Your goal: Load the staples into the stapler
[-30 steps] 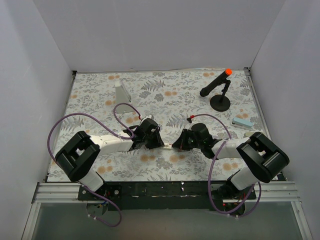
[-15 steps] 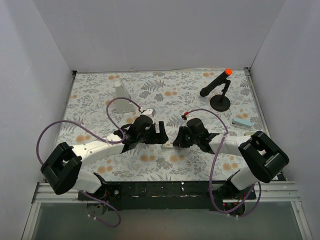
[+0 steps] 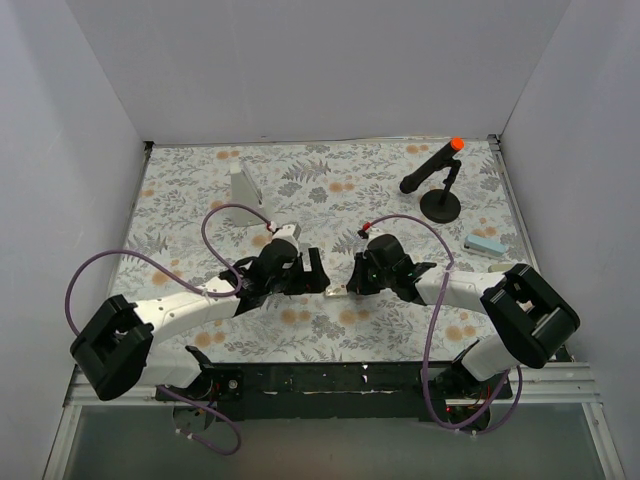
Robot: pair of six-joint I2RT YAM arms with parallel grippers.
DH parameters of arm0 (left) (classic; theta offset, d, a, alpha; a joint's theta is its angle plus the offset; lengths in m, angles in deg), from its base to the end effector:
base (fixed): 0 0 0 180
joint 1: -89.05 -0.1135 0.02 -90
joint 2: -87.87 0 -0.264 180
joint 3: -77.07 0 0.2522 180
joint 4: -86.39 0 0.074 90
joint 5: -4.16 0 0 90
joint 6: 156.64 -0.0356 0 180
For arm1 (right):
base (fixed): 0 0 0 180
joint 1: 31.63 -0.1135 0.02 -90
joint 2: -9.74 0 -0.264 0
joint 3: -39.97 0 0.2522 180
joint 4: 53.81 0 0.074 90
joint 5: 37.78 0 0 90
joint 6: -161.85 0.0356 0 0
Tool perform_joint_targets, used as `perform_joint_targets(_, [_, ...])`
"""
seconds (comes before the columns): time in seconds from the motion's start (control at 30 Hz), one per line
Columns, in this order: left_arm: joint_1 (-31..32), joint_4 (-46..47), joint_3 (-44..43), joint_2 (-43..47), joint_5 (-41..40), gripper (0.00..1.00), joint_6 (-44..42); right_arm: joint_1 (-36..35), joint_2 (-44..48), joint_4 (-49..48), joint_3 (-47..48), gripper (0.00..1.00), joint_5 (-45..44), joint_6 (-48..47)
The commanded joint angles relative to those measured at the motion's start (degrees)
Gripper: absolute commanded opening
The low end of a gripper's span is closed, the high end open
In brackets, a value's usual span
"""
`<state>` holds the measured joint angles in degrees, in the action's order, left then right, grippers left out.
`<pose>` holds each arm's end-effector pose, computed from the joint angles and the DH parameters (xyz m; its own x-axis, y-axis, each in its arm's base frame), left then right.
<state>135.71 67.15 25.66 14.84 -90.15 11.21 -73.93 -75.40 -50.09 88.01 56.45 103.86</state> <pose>0.1805 -0.1874 0.2014 -0.7654 -0.6093 -0.2072 -0.2945 0.6179 -0.7290 0.2066 0.1915 0.1528 -0.7876 -0.0020 -0.6161 -0.3479 0.8268 0.4420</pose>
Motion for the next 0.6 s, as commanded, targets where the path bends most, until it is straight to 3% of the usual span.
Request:
perform_joint_targets(0.0, [0.02,0.99,0.29,0.0,-0.87,0.81,8.27,-1.11,1.74,1.6,2.19,0.01,-2.56,-1.69])
perform_joint_targets(0.2, [0.19,4.95,1.7,-3.95,4.23,0.62,22.69,-2.43,1.74,3.18,3.59,0.01,-3.97,-2.3])
perform_joint_targets(0.3, [0.37,4.78,-0.05,-5.89,4.14,0.59,20.61,-3.05,1.56,3.98,4.3,0.01,-5.81,-2.92])
perform_joint_targets(0.43, [0.54,-2.42,-3.04,-5.54,-1.39,0.63,16.9,-3.49,1.38,5.47,5.09,0.01,-6.6,-3.45])
perform_joint_targets(0.57, [0.54,-2.44,-2.17,-4.66,0.0,0.53,20.32,-3.75,1.73,6.09,5.44,0.01,-7.66,-3.71])
